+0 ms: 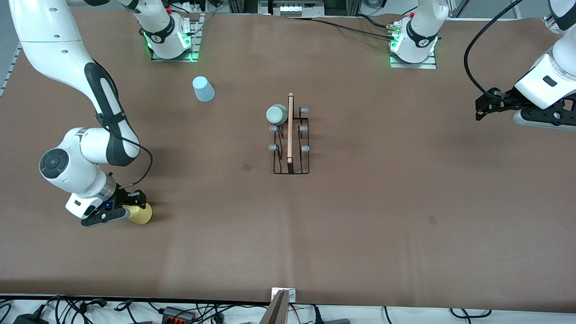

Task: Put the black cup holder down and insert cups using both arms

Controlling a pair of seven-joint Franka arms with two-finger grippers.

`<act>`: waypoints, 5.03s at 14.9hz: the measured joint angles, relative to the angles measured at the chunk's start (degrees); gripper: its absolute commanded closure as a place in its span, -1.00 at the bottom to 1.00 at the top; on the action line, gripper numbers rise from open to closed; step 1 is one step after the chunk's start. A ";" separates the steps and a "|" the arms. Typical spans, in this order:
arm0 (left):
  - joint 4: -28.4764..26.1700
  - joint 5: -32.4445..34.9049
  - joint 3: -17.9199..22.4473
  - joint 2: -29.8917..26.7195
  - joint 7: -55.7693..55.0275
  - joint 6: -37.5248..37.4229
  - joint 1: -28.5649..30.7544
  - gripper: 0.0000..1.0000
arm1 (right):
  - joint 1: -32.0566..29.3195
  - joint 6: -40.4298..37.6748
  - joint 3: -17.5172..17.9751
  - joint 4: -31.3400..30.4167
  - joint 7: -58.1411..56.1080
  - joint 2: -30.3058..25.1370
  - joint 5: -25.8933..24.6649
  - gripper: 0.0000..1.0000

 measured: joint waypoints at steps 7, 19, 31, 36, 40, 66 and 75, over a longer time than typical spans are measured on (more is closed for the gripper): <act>0.02 0.00 0.00 0.03 0.00 -0.02 0.00 -1.00 | 5.70 -13.79 0.79 -3.71 12.61 -13.20 0.09 0.55; 0.03 0.00 0.00 0.04 0.00 -0.03 0.00 -1.00 | 20.80 -14.70 13.09 -9.11 69.70 -22.87 -1.29 0.58; 0.04 0.00 0.00 0.04 0.00 -0.04 0.00 -1.00 | 28.39 -12.16 13.93 -2.98 82.13 -15.20 -6.79 0.57; 0.04 0.00 0.00 0.04 0.00 -0.04 0.00 -1.00 | 29.05 -10.98 13.93 -2.91 82.13 -13.24 -7.07 0.36; 0.04 0.00 0.00 0.04 0.00 -0.04 0.00 -1.00 | 29.17 -10.98 13.93 -2.90 82.12 -13.16 -7.08 -1.00; 0.05 0.00 0.00 0.04 0.00 -0.06 0.02 -1.00 | -4.80 -44.46 9.63 4.03 52.51 -34.98 -7.02 -1.00; 0.05 0.00 0.00 0.04 0.00 -0.06 0.00 -1.00 | -5.05 -50.79 -0.79 7.55 34.73 -36.00 -3.15 -1.00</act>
